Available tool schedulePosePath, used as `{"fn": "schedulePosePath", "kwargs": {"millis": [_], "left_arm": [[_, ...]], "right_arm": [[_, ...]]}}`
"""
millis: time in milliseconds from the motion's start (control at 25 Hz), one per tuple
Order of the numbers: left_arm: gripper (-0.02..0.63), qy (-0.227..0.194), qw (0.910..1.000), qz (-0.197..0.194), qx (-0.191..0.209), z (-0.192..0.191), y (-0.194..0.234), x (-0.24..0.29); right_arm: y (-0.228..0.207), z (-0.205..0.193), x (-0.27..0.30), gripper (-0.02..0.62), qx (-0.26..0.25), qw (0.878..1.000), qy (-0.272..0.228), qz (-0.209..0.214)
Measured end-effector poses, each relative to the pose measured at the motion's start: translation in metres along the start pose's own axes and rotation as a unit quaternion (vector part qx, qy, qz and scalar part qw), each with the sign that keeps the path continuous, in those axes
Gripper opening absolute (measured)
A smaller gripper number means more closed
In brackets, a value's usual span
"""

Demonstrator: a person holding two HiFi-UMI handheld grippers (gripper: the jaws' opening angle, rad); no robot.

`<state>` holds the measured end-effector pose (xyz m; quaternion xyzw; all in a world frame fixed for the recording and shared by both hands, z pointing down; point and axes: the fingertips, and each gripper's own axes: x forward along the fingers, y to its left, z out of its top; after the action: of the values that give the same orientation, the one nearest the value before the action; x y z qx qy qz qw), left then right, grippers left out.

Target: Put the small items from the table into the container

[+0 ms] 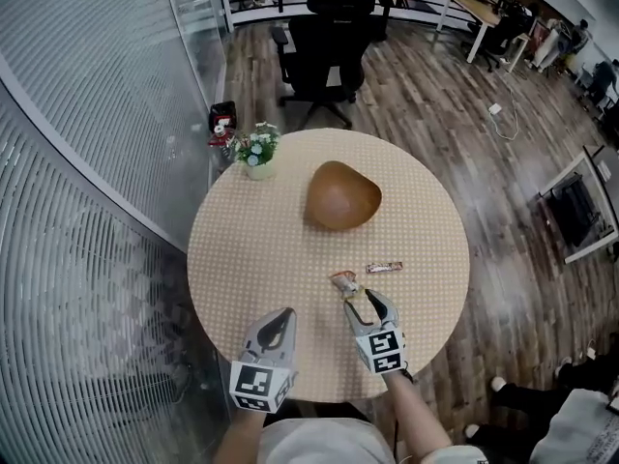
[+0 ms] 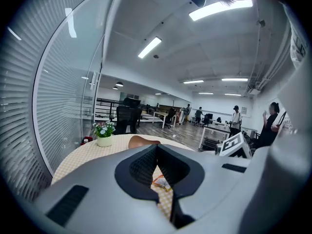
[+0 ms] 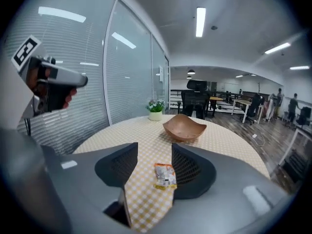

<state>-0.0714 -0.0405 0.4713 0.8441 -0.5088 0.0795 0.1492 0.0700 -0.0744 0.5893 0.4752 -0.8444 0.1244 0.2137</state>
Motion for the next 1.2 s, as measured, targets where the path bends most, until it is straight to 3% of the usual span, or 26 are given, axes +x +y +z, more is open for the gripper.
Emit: {"fn": "schedulePosePath", "kwargs": {"millis": [200,600,760,800,840,1000,1200], "left_arm": [[0.006,0.012,0.9999,0.003,0.001,-0.005,0.022,0.013],[0.006,0.027,0.9993,0.022,-0.01,-0.019,0.054,0.018],[0.006,0.031,0.9989,0.032,-0.013,-0.022,0.064,0.014],[0.006,0.032,0.9988,0.034,-0.013,-0.022,0.067,0.013],[0.006,0.032,0.9987,0.036,-0.014,-0.023,0.069,0.013],[0.006,0.031,0.9987,0.038,-0.016,-0.02,0.073,0.013],[0.006,0.034,0.9987,0.033,-0.017,-0.018,0.074,0.013]], "right_arm": [[-0.015,-0.044,0.056,0.236,-0.03,0.996,0.085,0.005],[-0.023,-0.11,0.119,0.238,-0.042,0.978,0.204,0.021],[-0.029,-0.124,0.129,0.236,-0.054,0.972,0.23,0.007],[-0.032,-0.125,0.13,0.226,-0.06,0.97,0.236,0.002],[-0.033,-0.127,0.132,0.175,-0.065,0.968,0.242,0.0],[-0.029,-0.131,0.135,0.132,-0.07,0.96,0.272,0.006],[-0.03,-0.114,0.125,0.087,-0.072,0.967,0.245,-0.002]]}}
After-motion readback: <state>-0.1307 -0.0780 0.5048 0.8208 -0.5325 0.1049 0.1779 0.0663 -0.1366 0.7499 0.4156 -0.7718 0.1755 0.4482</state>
